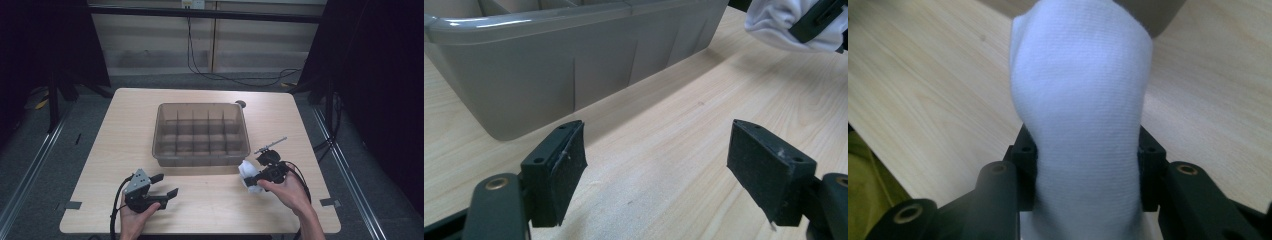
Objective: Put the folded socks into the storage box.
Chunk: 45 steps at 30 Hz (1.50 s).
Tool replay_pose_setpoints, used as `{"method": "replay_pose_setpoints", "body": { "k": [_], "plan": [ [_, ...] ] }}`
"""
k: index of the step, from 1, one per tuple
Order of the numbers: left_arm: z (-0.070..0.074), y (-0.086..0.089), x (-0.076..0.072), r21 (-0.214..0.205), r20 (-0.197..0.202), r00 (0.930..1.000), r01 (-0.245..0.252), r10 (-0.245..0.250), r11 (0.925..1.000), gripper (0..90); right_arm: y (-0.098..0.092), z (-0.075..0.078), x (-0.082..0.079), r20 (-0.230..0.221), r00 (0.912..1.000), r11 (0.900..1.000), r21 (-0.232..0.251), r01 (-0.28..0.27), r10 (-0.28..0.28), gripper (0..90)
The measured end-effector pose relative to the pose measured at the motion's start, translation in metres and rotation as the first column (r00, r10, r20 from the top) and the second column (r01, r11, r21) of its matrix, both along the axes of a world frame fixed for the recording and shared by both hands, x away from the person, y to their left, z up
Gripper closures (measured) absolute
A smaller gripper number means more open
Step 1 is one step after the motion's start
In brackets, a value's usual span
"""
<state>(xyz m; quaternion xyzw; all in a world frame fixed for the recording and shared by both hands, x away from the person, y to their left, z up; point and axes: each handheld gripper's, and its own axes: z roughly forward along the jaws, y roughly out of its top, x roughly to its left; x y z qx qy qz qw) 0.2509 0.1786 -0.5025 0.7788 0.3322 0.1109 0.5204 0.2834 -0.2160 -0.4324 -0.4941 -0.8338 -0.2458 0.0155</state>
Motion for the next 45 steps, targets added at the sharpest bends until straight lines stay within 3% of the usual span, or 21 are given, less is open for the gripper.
{"method": "replay_pose_setpoints", "body": {
  "k": [15,25,27,29,36,40,45],
  "plan": [
    [0.000,0.001,0.000,0.002,0.000,1.0000,0.000,0.000,1.0000,22.8,0.010,0.025,-0.003,0.053,0.9969,0.9971,0.045,-0.061,0.058,57.2],
    [0.000,0.001,0.000,0.002,0.000,1.0000,-0.002,0.002,1.0000,22.8,0.022,0.046,0.007,0.092,0.9903,0.9918,0.065,-0.110,0.104,57.1],
    [0.000,0.001,0.000,0.001,0.001,1.0000,0.000,0.000,1.0000,22.8,0.024,0.053,0.010,0.117,0.9877,0.9918,0.062,-0.111,0.103,57.1],
    [0.000,0.001,0.000,0.003,0.001,1.0000,-0.005,0.005,1.0000,22.8,0.028,0.064,0.014,0.138,0.9846,0.9917,0.058,-0.115,0.106,57.1],
    [0.000,0.001,0.000,0.000,0.001,1.0000,-0.001,0.001,1.0000,22.8,0.039,0.080,0.027,0.161,0.9786,0.9884,0.060,-0.139,0.128,57.1],
    [0.000,0.001,0.000,-0.004,-0.002,1.0000,0.000,0.000,1.0000,22.8,0.047,0.087,0.039,0.162,0.9753,0.9852,0.059,-0.161,0.150,57.1],
    [0.000,0.001,0.000,-0.010,-0.002,1.0000,0.000,0.000,1.0000,22.8,0.053,0.089,0.054,0.146,0.9780,0.9857,0.057,-0.159,0.149,57.1]
  ]
}}
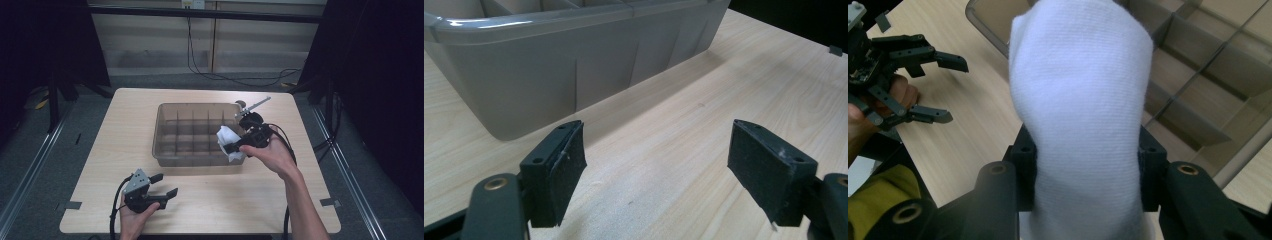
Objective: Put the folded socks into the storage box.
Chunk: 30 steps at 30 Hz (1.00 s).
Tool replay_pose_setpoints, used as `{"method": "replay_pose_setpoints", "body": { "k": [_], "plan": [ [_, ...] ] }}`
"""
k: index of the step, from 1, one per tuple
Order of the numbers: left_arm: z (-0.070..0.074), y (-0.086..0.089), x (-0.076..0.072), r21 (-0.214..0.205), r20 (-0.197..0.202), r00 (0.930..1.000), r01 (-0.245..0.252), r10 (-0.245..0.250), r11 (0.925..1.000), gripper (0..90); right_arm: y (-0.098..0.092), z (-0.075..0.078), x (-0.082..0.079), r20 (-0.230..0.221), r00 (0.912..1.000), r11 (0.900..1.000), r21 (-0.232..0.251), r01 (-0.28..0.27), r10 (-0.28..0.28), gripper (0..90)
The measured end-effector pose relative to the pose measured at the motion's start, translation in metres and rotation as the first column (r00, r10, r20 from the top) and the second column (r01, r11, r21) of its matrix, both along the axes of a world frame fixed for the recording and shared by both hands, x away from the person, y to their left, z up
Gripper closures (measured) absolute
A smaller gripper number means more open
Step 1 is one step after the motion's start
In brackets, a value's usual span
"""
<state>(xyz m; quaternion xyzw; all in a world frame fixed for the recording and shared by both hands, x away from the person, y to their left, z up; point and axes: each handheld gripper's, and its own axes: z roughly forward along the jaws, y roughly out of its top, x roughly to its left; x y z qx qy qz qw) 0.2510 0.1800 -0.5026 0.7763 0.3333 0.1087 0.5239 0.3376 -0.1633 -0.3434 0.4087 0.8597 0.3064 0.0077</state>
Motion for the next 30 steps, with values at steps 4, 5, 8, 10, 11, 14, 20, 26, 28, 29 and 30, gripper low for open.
{"method": "replay_pose_setpoints", "body": {
  "k": [4,5,8,10,11,14,20,26,28,29,30],
  "plan": [
    [0.000,0.000,0.000,0.000,0.001,1.0000,0.001,-0.001,1.0000,22.8,0.003,-0.001,0.012,-0.006,0.9999,0.9998,-0.017,0.008,-0.008,57.0],
    [0.000,0.000,0.000,0.000,0.001,1.0000,0.001,-0.001,1.0000,22.8,0.003,-0.001,0.012,-0.006,0.9999,0.9998,-0.017,0.008,-0.008,57.0],
    [0.000,0.000,0.000,-0.001,0.001,1.0000,-0.001,0.001,1.0000,22.8,0.003,-0.001,0.021,-0.015,0.9997,0.9996,-0.020,0.018,-0.018,57.1],
    [0.000,0.000,0.000,-0.001,-0.002,1.0000,-0.001,0.001,1.0000,22.8,0.002,-0.001,0.027,-0.017,0.9992,0.9990,-0.026,0.037,-0.037,57.1],
    [0.000,0.000,0.000,-0.001,-0.002,1.0000,-0.001,0.001,1.0000,22.7,0.001,-0.001,0.029,-0.013,0.9988,0.9984,-0.031,0.047,-0.047,57.1],
    [0.000,0.000,0.000,0.000,0.002,1.0000,0.000,0.000,1.0000,22.8,-0.002,-0.002,0.036,-0.017,0.9967,0.9965,-0.026,0.079,-0.080,57.1],
    [0.000,0.000,0.000,-0.002,0.004,1.0000,-0.002,0.002,1.0000,22.8,-0.002,-0.006,0.049,-0.034,0.9926,0.9904,-0.079,0.114,-0.117,57.2],
    [0.000,0.001,0.000,0.002,0.003,1.0000,0.002,-0.002,1.0000,22.8,-0.002,-0.018,0.062,-0.071,0.9840,0.9810,-0.117,0.155,-0.164,57.2],
    [0.000,0.001,-0.001,0.000,0.000,1.0000,0.000,0.000,1.0000,22.7,-0.002,-0.024,0.068,-0.091,0.9781,0.9761,-0.129,0.175,-0.187,57.2],
    [0.000,0.001,-0.001,0.000,0.000,1.0000,0.000,0.000,1.0000,22.7,-0.002,-0.024,0.068,-0.091,0.9781,0.9761,-0.129,0.175,-0.187,57.2],
    [0.000,0.001,-0.001,-0.004,0.002,1.0000,-0.002,0.002,1.0000,22.7,-0.002,-0.026,0.069,-0.098,0.9762,0.9739,-0.140,0.179,-0.193,57.2]
  ]
}}
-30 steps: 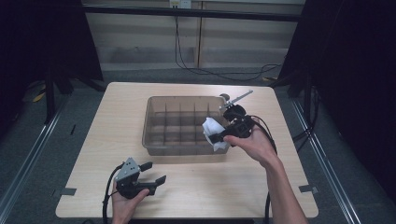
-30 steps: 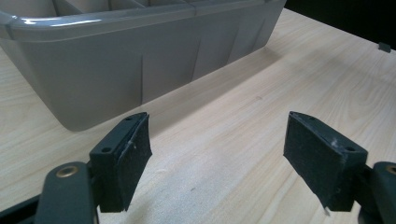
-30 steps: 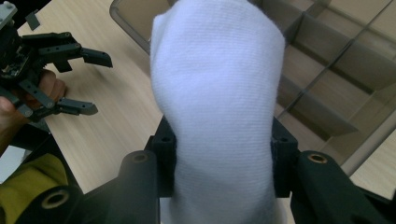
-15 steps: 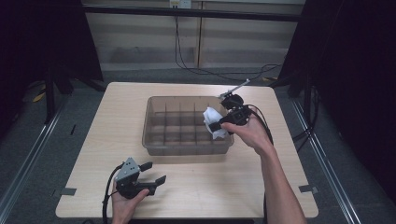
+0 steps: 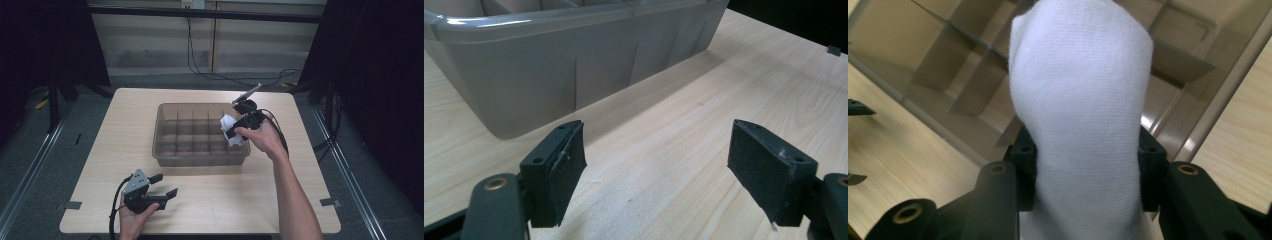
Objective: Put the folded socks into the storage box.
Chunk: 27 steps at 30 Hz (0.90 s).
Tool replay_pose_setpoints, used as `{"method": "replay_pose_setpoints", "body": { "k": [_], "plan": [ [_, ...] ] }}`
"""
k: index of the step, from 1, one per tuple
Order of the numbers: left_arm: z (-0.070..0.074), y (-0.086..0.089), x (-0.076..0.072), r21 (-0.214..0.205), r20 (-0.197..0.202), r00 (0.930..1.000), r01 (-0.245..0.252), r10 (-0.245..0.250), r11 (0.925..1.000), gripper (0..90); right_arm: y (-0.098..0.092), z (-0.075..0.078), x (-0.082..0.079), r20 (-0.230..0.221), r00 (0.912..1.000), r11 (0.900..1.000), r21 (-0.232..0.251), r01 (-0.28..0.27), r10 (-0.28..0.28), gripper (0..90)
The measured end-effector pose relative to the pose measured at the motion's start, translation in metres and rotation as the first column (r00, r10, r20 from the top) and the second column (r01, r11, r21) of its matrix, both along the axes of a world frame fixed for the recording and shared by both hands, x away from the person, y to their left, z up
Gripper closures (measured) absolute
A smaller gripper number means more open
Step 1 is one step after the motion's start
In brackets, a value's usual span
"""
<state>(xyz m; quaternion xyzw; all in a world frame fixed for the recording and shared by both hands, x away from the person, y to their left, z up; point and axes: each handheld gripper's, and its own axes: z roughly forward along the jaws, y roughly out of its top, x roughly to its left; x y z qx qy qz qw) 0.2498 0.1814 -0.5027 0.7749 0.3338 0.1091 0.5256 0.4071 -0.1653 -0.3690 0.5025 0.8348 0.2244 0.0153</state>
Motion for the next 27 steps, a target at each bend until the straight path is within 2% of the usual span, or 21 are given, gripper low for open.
{"method": "replay_pose_setpoints", "body": {
  "k": [1,2,3,5,8,9,12,13,14,15,18,21,22,23,27],
  "plan": [
    [0.000,0.000,0.000,0.005,0.003,0.9999,-0.013,0.013,0.9999,22.7,0.002,-0.004,0.002,-0.022,0.9995,0.9996,-0.015,0.024,-0.024,57.2],
    [0.000,0.000,0.000,-0.001,0.001,1.0000,-0.001,0.001,1.0000,22.8,0.004,-0.007,0.004,-0.028,0.9992,0.9990,-0.037,0.026,-0.027,57.2],
    [0.000,0.000,0.000,0.000,0.001,1.0000,0.000,0.000,1.0000,22.8,0.004,-0.007,0.004,-0.028,0.9992,0.9990,-0.037,0.026,-0.027,57.2],
    [0.000,0.000,0.000,0.004,-0.004,1.0000,0.004,-0.004,1.0000,22.8,0.009,-0.013,0.006,-0.051,0.9978,0.9957,-0.084,0.038,-0.042,57.2],
    [0.000,0.000,0.000,0.007,-0.001,1.0000,0.002,-0.002,1.0000,22.8,0.011,-0.016,0.007,-0.059,0.9965,0.9947,-0.088,0.054,-0.059,57.2],
    [0.000,0.000,0.000,0.005,-0.002,1.0000,0.004,-0.004,1.0000,22.7,0.012,-0.021,0.007,-0.076,0.9948,0.9928,-0.104,0.060,-0.068,57.2],
    [0.000,0.000,0.000,0.010,-0.003,1.0000,0.000,0.000,0.9999,22.7,0.013,-0.025,0.007,-0.089,0.9927,0.9909,-0.114,0.072,-0.082,57.2],
    [0.000,0.000,0.000,0.012,-0.001,1.0000,-0.004,0.004,0.9999,22.5,0.015,-0.030,0.007,-0.093,0.9913,0.9868,-0.141,0.079,-0.093,57.2],
    [0.000,0.000,0.000,0.012,-0.001,1.0000,-0.004,0.004,0.9999,22.5,0.015,-0.030,0.007,-0.093,0.9913,0.9868,-0.141,0.079,-0.093,57.2],
    [0.000,0.000,0.000,0.013,-0.003,1.0000,-0.005,0.005,0.9999,22.4,0.017,-0.034,0.007,-0.106,0.9887,0.9812,-0.173,0.086,-0.105,57.2],
    [0.000,0.000,0.000,0.000,-0.001,1.0000,-0.007,0.007,1.0000,22.3,0.019,-0.037,0.007,-0.111,0.9877,0.9803,-0.176,0.090,-0.110,57.3],
    [0.000,0.000,0.000,0.002,-0.001,1.0000,-0.006,0.006,1.0000,22.3,0.019,-0.044,0.007,-0.118,0.9838,0.9711,-0.213,0.108,-0.135,57.2],
    [0.000,0.000,0.000,0.002,-0.002,1.0000,-0.006,0.006,1.0000,22.3,0.019,-0.044,0.007,-0.118,0.9838,0.9711,-0.213,0.108,-0.135,57.2],
    [0.000,0.000,0.000,0.002,-0.003,1.0000,-0.008,0.008,1.0000,22.3,0.019,-0.046,0.007,-0.122,0.9826,0.9652,-0.238,0.108,-0.140,57.2],
    [0.000,0.000,0.000,0.003,-0.002,0.9999,-0.011,0.011,0.9999,22.1,0.019,-0.050,0.008,-0.127,0.9780,0.9609,-0.244,0.131,-0.165,57.3]
  ]
}}
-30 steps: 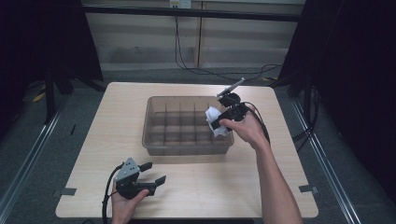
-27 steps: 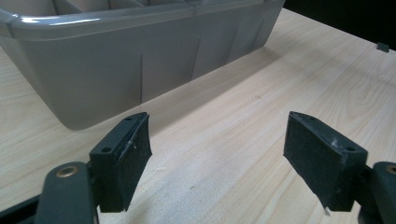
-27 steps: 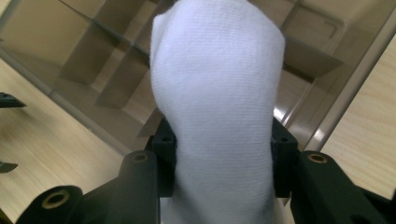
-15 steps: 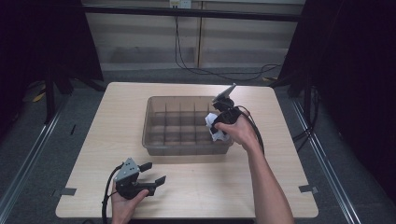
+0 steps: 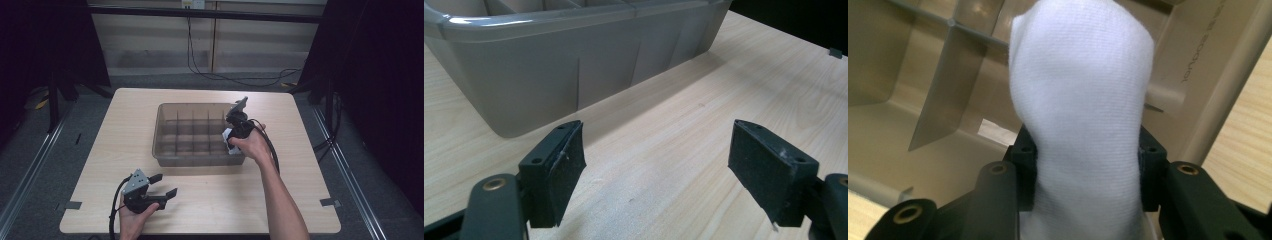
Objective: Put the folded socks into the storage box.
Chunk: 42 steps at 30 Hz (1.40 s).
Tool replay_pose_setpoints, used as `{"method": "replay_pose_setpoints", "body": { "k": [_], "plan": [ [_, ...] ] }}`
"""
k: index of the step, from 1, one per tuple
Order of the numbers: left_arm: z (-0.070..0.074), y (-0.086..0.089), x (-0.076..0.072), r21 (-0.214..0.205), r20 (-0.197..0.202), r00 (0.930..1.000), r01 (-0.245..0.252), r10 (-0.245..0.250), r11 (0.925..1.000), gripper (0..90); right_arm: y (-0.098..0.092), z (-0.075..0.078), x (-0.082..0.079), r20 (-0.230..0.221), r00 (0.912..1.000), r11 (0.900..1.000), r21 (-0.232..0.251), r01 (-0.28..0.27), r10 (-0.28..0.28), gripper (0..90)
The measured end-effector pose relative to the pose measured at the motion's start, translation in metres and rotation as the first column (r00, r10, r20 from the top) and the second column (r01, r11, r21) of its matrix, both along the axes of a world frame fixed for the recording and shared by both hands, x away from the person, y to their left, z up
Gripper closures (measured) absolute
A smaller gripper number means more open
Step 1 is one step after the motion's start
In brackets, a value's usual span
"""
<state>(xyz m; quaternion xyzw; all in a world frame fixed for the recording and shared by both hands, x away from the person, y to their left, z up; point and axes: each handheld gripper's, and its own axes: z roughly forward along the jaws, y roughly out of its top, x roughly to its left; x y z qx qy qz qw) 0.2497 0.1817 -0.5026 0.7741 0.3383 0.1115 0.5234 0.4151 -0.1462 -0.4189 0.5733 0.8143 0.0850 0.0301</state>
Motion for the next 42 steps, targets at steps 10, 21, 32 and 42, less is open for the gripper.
{"method": "replay_pose_setpoints", "body": {
  "k": [10,21,32,42],
  "plan": [
    [0.000,-0.002,0.000,0.016,-0.002,0.9999,0.012,-0.012,0.9998,22.0,0.013,-0.008,0.005,-0.043,0.9965,0.9922,-0.105,0.068,-0.072,58.0],
    [0.000,-0.002,0.000,0.012,0.000,0.9999,0.014,-0.014,0.9998,22.0,0.018,-0.016,0.011,-0.116,0.9900,0.9855,-0.158,0.061,-0.080,58.5],
    [0.000,-0.002,0.000,0.015,-0.004,0.9999,0.014,-0.014,0.9998,22.0,0.016,-0.018,0.017,-0.179,0.9792,0.9879,-0.138,0.071,-0.095,57.9],
    [0.000,-0.001,0.001,0.006,-0.007,0.9999,0.015,-0.015,0.9999,22.0,0.016,-0.015,0.012,-0.126,0.9917,0.9896,-0.144,0.009,-0.027,54.0]
  ]
}}
